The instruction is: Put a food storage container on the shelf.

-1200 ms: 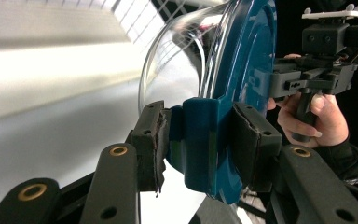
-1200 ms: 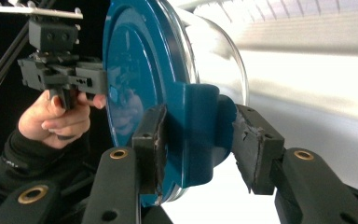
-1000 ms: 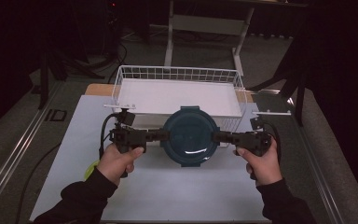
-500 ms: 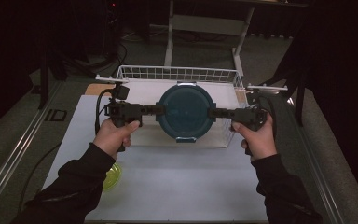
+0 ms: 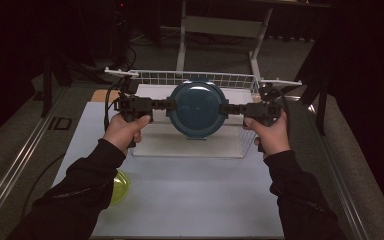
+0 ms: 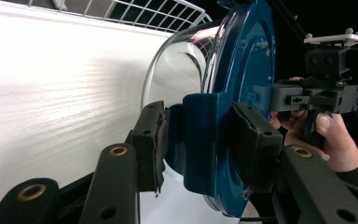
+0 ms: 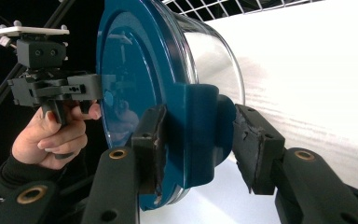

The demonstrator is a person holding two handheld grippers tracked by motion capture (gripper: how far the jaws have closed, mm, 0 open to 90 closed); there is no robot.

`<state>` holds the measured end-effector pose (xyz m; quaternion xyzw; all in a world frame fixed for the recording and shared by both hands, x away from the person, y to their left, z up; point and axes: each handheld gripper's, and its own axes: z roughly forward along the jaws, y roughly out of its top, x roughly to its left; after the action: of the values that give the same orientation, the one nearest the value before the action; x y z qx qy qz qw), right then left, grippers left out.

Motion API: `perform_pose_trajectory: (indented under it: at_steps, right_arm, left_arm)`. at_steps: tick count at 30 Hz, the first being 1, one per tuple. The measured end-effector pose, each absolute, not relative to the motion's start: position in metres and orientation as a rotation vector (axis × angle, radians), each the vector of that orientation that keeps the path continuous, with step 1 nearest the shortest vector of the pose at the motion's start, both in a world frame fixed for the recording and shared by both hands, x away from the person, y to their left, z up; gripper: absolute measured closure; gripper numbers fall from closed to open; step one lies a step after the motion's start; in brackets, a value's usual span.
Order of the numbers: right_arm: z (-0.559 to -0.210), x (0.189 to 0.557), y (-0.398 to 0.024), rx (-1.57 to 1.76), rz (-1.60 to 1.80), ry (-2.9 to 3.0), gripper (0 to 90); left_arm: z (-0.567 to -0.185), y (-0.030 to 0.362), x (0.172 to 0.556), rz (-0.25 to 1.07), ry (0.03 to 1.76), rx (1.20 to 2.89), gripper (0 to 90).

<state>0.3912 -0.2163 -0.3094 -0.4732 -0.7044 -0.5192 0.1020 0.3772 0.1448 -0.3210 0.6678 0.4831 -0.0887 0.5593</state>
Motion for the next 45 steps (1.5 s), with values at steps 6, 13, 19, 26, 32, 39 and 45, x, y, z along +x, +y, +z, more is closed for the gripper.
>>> perform_pose_trajectory:
  at_steps: [6,13,19,26,32,39,45]
  right_arm:
    - [-0.312,0.401,-0.216,-1.425,-1.528,-2.058,55.7]
    - [-0.310,0.409,-0.215,-1.448,-1.519,-2.032,55.1]
    - [-0.314,0.417,-0.215,-1.497,-1.472,-1.973,52.7]
    - [-0.317,0.424,-0.213,-1.559,-1.436,-1.966,49.0]
    - [-0.310,0.424,-0.211,-1.586,-1.432,-2.022,50.6]
    - [-0.298,0.408,-0.210,-1.533,-1.505,-2.121,47.3]
    - [-0.291,0.384,-0.208,-1.456,-1.577,-2.205,49.9]
  left_arm:
    - [-0.324,0.145,0.387,-0.225,1.150,1.554,56.6]
    - [-0.328,0.149,0.399,-0.282,1.160,1.512,56.5]
    - [-0.333,0.150,0.408,-0.319,1.178,1.499,55.0]
    - [-0.342,0.149,0.414,-0.342,1.202,1.482,52.5]
    - [-0.339,0.146,0.411,-0.282,1.182,1.512,51.6]
    - [-0.330,0.150,0.399,-0.200,1.147,1.536,45.6]
    - [-0.322,0.159,0.382,-0.124,1.114,1.536,42.8]
